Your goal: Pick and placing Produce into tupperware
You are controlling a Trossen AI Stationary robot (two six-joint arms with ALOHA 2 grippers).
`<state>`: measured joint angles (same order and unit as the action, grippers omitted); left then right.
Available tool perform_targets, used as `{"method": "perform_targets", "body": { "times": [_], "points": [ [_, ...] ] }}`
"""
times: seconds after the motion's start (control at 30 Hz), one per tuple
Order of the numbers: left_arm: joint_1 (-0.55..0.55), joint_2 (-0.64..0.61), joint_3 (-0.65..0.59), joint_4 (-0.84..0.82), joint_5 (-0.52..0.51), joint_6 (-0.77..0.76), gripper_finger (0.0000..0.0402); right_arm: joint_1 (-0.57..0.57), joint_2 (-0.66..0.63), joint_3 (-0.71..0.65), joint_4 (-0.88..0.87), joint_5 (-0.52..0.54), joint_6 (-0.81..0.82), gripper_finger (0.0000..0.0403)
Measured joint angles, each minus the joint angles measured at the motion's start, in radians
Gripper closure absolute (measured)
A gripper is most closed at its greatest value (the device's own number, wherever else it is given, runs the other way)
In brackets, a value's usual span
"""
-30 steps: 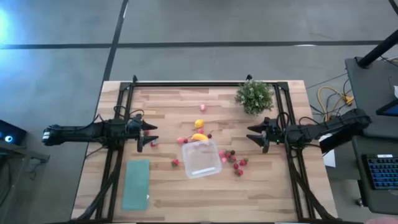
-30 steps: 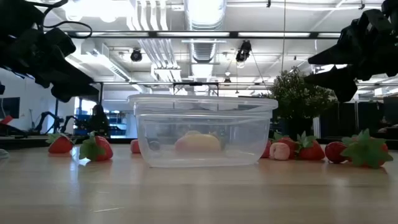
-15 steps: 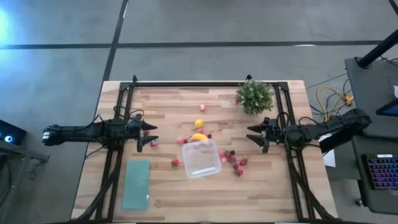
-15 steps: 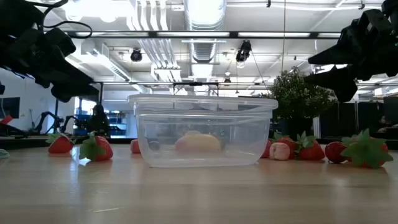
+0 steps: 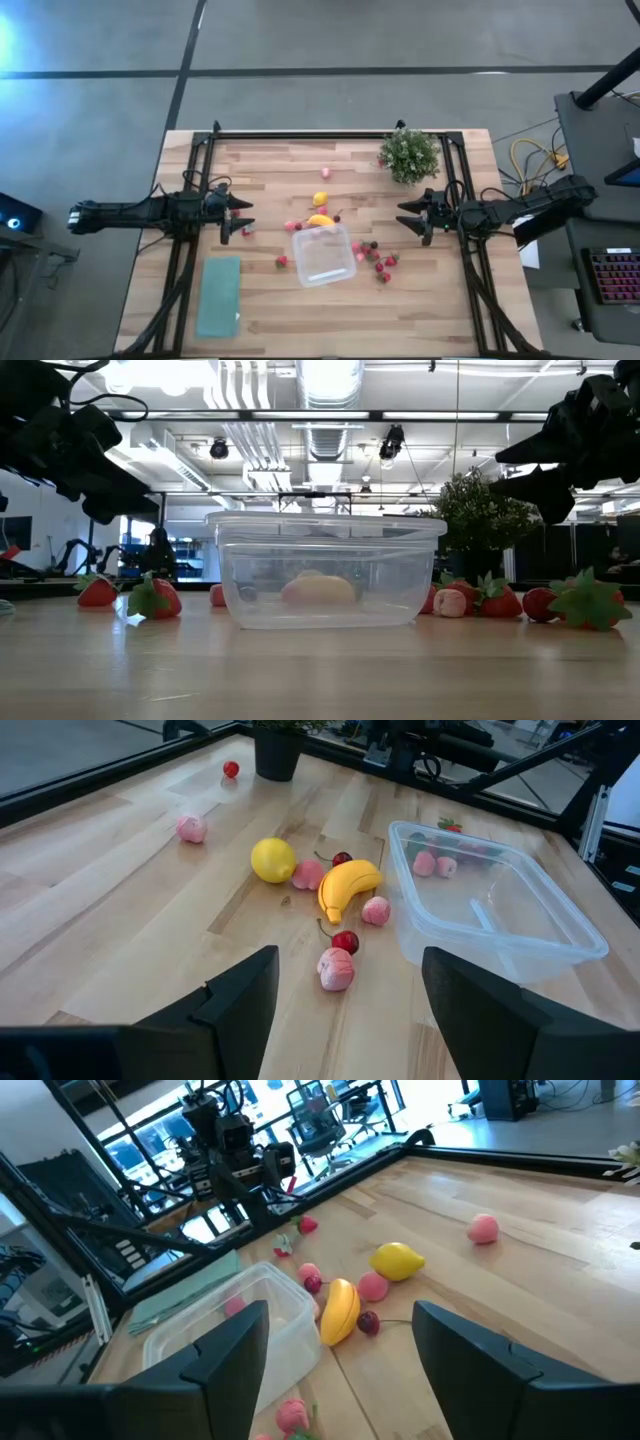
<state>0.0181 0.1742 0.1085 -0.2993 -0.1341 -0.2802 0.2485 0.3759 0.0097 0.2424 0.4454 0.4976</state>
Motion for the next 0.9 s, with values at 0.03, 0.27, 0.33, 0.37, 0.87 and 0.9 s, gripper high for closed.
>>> {"method": "perform_targets", "body": {
  "times": [0.03, 0.27, 0.33, 0.37, 0.87, 0.9],
  "points": [
    [0.000, 0.000, 0.000, 0.000, 0.000, 0.000, 0.0168, 0.000, 0.000, 0.000, 0.000, 0.000, 0.000, 0.0163],
    [0.000, 0.000, 0.000, 0.000, 0.000, 0.000, 0.0168, 0.000, 0.000, 0.000, 0.000, 0.000, 0.000, 0.0163],
    [0.000, 0.000, 0.000, 0.000, 0.000, 0.000, 0.0168, 0.000, 0.000, 0.000, 0.002, 0.000, 0.000, 0.0163],
    [0.000, 0.000, 0.000, 0.000, 0.000, 0.000, 0.0168, 0.000, 0.000, 0.000, 0.003, 0.000, 0.000, 0.0163],
    [0.000, 0.000, 0.000, 0.000, 0.000, 0.000, 0.0168, 0.000, -0.002, 0.000, 0.111, -0.004, 0.247, 0.0163],
    [0.000, 0.000, 0.000, 0.000, 0.000, 0.000, 0.0168, 0.000, -0.002, 0.000, 0.126, -0.003, 0.311, 0.0163]
  ]
}}
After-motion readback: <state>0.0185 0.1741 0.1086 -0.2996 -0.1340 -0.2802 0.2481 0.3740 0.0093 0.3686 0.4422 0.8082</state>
